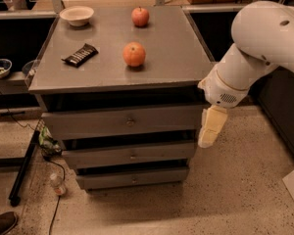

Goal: Open top drawer

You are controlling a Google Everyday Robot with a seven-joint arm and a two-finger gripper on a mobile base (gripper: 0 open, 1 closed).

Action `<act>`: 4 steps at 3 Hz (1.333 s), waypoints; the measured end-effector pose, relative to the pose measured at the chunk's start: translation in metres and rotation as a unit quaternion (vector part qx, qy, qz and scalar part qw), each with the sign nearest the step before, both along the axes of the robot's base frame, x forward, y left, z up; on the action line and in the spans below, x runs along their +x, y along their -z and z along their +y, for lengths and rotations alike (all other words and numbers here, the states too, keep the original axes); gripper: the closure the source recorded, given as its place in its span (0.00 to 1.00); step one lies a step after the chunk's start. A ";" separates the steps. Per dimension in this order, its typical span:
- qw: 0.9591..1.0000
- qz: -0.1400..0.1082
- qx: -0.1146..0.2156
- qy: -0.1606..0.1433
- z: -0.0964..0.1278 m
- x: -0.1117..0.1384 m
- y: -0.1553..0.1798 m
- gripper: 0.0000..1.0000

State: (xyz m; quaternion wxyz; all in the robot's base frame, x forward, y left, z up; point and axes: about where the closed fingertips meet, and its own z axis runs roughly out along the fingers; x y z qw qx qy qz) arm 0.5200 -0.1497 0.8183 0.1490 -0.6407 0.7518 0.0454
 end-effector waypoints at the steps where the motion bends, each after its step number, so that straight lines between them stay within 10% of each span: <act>1: 1.000 0.007 0.000 0.013 0.001 0.001 0.014 0.00; 4: 0.999 0.029 0.004 0.017 0.022 0.028 0.051 0.00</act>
Offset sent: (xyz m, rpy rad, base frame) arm 0.0153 0.0126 -0.0455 -0.0054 0.0602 -0.0552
